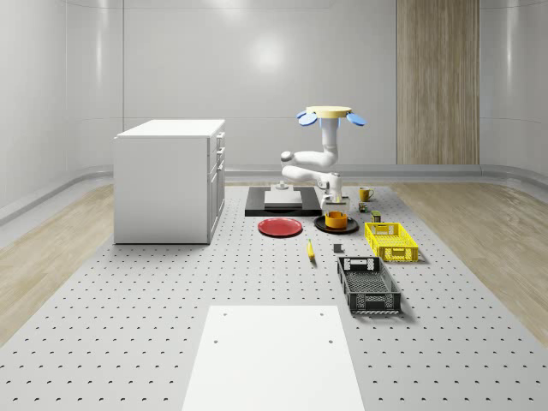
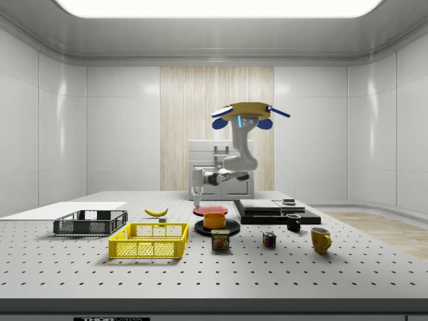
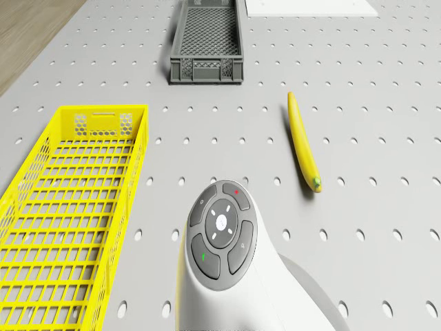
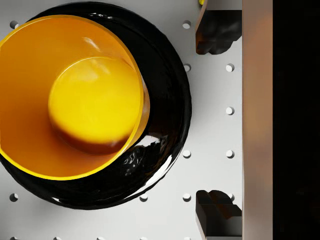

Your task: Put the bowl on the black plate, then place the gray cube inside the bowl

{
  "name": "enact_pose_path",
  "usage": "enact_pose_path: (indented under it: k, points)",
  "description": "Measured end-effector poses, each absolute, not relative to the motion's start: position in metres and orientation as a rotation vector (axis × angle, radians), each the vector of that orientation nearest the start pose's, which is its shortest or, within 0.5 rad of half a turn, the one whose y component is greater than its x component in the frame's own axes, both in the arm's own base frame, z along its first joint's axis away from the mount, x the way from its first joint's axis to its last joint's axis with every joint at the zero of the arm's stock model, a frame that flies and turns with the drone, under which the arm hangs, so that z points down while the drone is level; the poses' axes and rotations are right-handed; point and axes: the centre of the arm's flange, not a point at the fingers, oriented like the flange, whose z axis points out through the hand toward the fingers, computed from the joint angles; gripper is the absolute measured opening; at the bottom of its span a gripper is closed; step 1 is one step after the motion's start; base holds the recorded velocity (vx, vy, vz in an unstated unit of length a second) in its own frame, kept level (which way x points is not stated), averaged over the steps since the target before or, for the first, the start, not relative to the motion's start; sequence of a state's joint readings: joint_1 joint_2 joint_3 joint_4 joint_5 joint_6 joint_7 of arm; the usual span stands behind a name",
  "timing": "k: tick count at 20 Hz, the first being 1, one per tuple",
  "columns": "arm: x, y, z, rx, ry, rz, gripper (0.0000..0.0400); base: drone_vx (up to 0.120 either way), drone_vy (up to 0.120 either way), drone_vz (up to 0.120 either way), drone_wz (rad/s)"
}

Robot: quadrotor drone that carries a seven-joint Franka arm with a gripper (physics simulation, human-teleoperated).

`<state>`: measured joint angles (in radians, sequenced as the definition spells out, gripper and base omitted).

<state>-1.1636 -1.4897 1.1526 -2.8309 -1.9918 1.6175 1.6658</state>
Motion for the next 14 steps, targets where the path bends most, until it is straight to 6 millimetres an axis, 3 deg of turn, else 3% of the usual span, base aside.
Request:
enact_pose_path:
  k: [3,14]
  points:
    - [0.3028,0.0021,0.5507,0.001,-0.002,0.786,0.04,0.12,0.0,-0.013,0.0]
    - [0.3028,0.0021,0.5507,0.001,-0.002,0.786,0.04,0.12,0.0,-0.12,0.0]
